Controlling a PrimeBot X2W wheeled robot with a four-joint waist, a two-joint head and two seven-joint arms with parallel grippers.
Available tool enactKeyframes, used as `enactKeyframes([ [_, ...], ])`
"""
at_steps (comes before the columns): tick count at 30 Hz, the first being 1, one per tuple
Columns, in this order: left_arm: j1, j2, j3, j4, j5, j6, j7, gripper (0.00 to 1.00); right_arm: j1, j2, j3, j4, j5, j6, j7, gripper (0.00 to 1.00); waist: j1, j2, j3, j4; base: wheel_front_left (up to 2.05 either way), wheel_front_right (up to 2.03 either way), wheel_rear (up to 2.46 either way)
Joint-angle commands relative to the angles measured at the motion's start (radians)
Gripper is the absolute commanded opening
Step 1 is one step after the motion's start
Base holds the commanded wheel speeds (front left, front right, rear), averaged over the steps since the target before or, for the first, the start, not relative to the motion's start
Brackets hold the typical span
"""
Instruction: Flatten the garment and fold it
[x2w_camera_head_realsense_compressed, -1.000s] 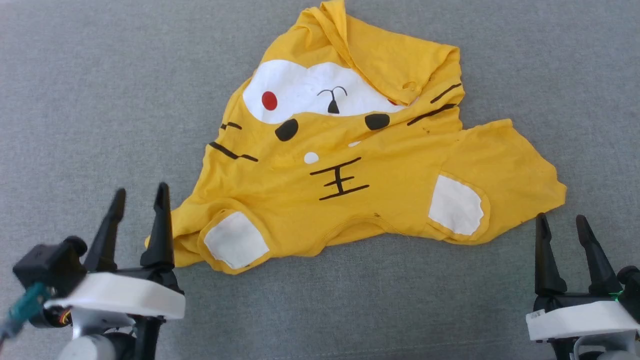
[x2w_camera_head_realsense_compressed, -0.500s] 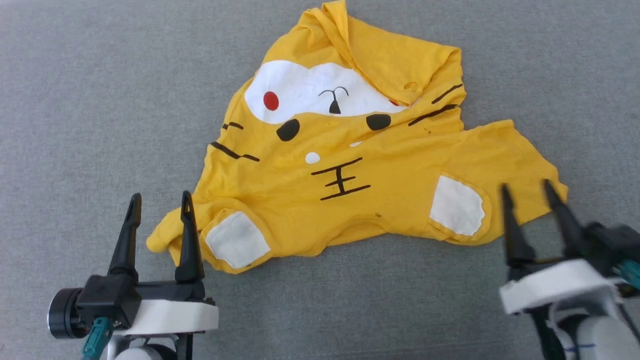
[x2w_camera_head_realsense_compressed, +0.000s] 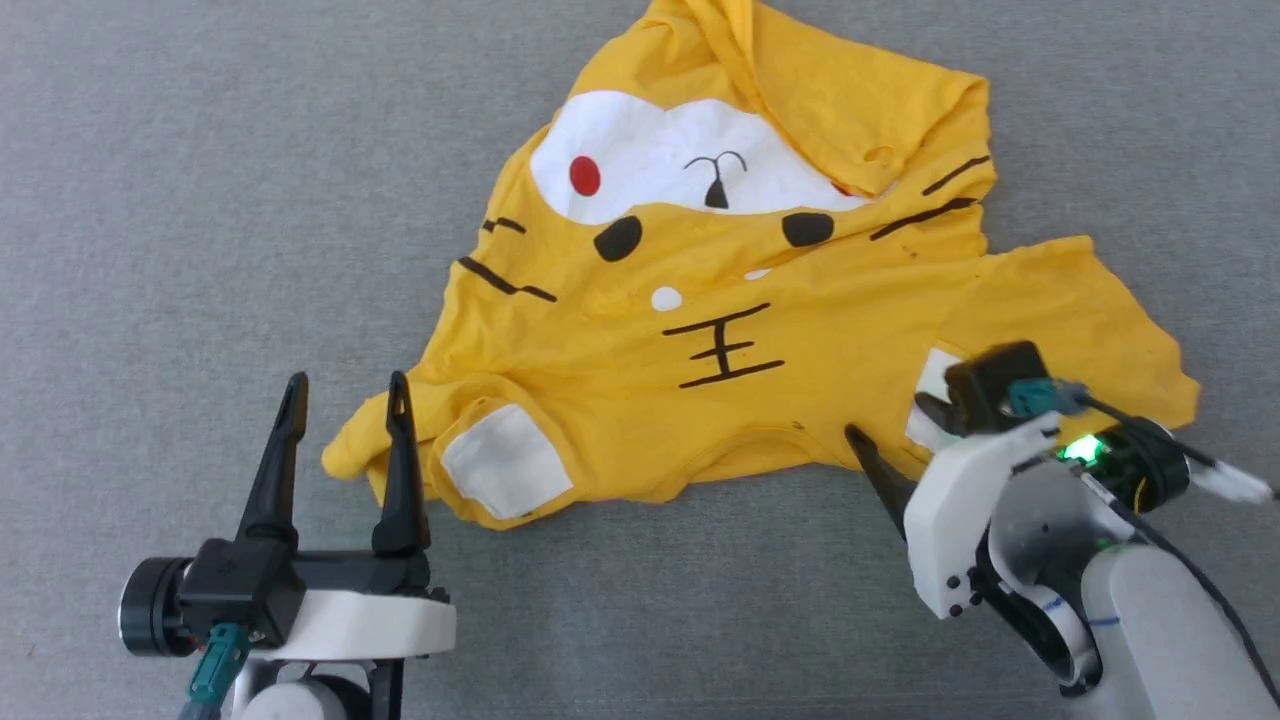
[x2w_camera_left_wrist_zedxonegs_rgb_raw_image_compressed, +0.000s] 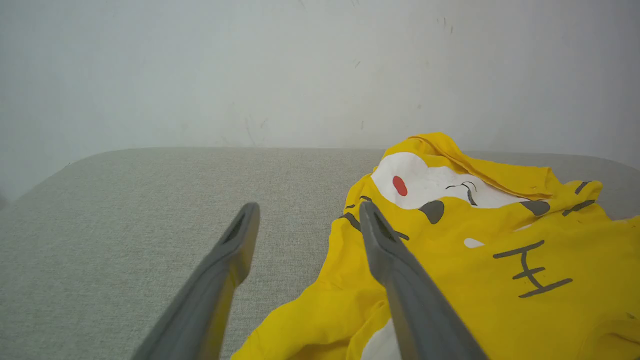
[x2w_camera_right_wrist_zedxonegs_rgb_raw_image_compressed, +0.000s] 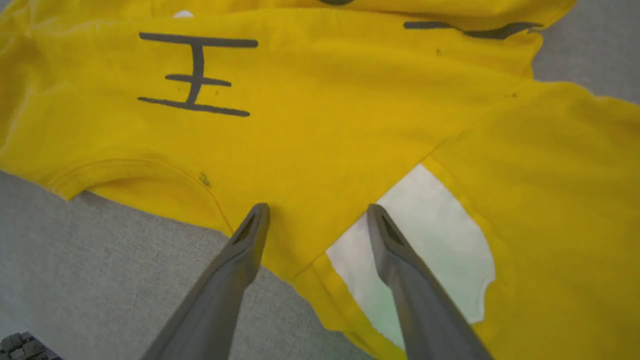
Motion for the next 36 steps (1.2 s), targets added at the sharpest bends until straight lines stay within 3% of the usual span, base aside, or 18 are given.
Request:
enactKeyframes([
  [1, -0.021, -0.008, 0.000, 0.007, 0.011, -0.011, -0.005, 1.00, -0.042, -0.022, 0.021, 0.020, 0.005, -0.001, 0.076, 1.00, -0.0001, 0.0000, 0.011, 0.019, 0.00, 0.00, 0.00],
  [4, -0.028, -0.020, -0.001, 0.015, 0.017, -0.022, -0.005, 1.00, -0.090, -0.057, 0.065, 0.057, -0.007, -0.001, 0.180, 1.00, -0.0001, 0.0000, 0.016, 0.034, 0.00, 0.00, 0.00],
  [8, -0.039, -0.036, -0.004, 0.029, 0.022, -0.037, -0.005, 1.00, -0.146, -0.082, 0.109, 0.118, -0.021, -0.001, 0.224, 1.00, -0.0001, 0.0000, 0.023, 0.050, 0.00, 0.00, 0.00],
  [9, -0.042, -0.040, -0.004, 0.034, 0.023, -0.041, -0.005, 1.00, -0.157, -0.091, 0.122, 0.134, -0.031, -0.001, 0.223, 0.49, -0.0001, 0.0000, 0.023, 0.053, 0.00, 0.00, 0.00],
  [11, -0.045, -0.046, -0.001, 0.041, 0.024, -0.047, -0.005, 1.00, -0.170, -0.082, 0.117, 0.163, -0.023, -0.001, 0.206, 0.00, -0.0001, 0.0000, 0.022, 0.057, 0.00, 0.00, 0.00],
  [17, -0.043, -0.059, 0.015, 0.059, 0.027, -0.061, -0.005, 1.00, -0.224, -0.065, 0.027, 0.176, -0.018, -0.001, 0.111, 0.00, -0.0001, 0.0000, 0.008, 0.052, 0.00, 0.00, 0.00],
  [25, -0.032, -0.069, 0.019, 0.080, 0.026, -0.085, -0.005, 1.00, -0.244, -0.108, -0.166, 0.245, -0.103, -0.001, 0.058, 0.00, -0.0001, 0.0000, -0.014, 0.056, 0.00, 0.00, 0.00],
  [26, -0.029, -0.070, 0.021, 0.086, 0.026, -0.090, -0.005, 1.00, -0.232, -0.099, -0.213, 0.277, -0.113, -0.001, 0.052, 0.62, -0.0001, 0.0000, -0.018, 0.058, 0.00, 0.00, 0.00],
  [27, -0.028, -0.071, 0.022, 0.090, 0.025, -0.092, -0.005, 1.00, -0.227, -0.095, -0.226, 0.287, -0.122, -0.001, 0.038, 1.00, -0.0001, 0.0000, -0.020, 0.058, 0.00, 0.00, 0.00],
  [31, -0.022, -0.067, 0.018, 0.104, 0.024, -0.104, -0.005, 1.00, -0.210, -0.040, -0.267, 0.294, -0.105, -0.001, -0.049, 1.00, -0.0001, 0.0000, -0.029, 0.059, 0.00, 0.00, 0.00],
  [36, -0.017, -0.063, 0.015, 0.107, 0.024, -0.108, -0.005, 1.00, -0.176, 0.006, -0.290, 0.216, -0.075, -0.001, -0.169, 1.00, -0.0001, 0.0000, -0.041, 0.062, 0.00, 0.00, 0.00],
])
